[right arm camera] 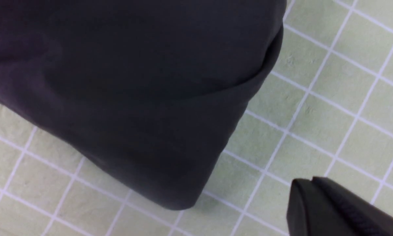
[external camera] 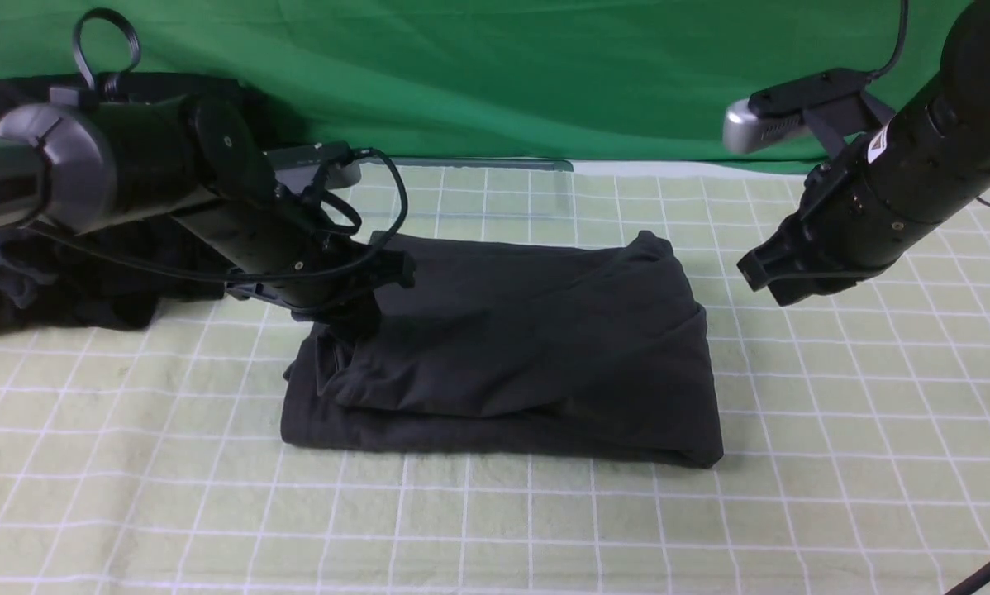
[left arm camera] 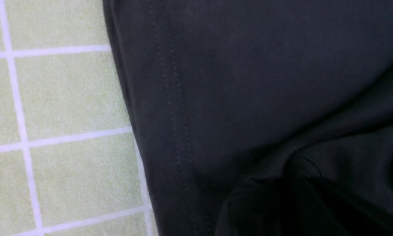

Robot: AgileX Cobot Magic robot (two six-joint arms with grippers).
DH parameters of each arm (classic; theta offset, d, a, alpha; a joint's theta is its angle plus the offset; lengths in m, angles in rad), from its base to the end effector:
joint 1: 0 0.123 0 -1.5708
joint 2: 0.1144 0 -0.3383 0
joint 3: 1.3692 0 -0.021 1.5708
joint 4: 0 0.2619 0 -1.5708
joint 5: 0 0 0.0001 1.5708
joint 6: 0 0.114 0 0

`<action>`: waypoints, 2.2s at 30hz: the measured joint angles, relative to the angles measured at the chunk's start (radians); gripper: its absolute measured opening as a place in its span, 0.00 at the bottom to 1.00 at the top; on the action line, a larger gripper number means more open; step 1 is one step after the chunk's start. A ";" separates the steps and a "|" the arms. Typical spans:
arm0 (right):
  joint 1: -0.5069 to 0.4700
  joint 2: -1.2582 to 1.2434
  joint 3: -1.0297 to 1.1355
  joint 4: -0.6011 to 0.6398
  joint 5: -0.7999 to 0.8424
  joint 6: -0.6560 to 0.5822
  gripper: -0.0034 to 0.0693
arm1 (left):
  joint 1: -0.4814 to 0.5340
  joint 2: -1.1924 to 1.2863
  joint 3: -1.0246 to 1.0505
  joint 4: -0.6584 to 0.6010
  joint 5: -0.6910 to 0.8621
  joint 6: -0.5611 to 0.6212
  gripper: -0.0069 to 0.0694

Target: Fold a long-sleeved shirt over a green coffee tablecloth.

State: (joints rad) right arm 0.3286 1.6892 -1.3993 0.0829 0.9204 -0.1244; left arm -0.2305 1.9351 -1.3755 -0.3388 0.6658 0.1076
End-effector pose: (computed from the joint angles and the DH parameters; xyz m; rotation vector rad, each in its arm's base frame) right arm 0.3649 0.1324 0.3175 -0.5598 2.6407 0.1666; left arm 0.4309 -0.1252 0.2228 0.1573 2.6986 -0.3988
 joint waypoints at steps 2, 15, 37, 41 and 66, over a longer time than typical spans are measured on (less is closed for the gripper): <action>0.000 0.000 0.000 0.000 0.000 0.000 0.04 | 0.001 -0.003 -0.020 0.010 0.021 0.000 0.09; 0.000 0.000 0.000 0.001 -0.007 0.001 0.04 | 0.027 -0.023 -0.099 0.117 0.079 -0.074 0.09; 0.000 0.002 -0.021 0.073 -0.033 -0.064 0.22 | 0.064 -0.004 -0.128 0.176 0.069 -0.108 0.32; 0.000 0.051 -0.083 0.157 -0.029 -0.145 0.51 | 0.064 -0.045 -0.198 0.161 0.116 -0.108 0.49; 0.000 0.484 -0.410 0.212 -0.050 -0.209 0.26 | -0.269 0.045 0.014 0.002 -0.019 -0.013 0.08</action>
State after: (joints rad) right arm 0.3286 2.1730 -1.8094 0.2944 0.8707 -0.3330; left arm -0.4992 1.9800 -1.3614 -0.3366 0.6471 0.0944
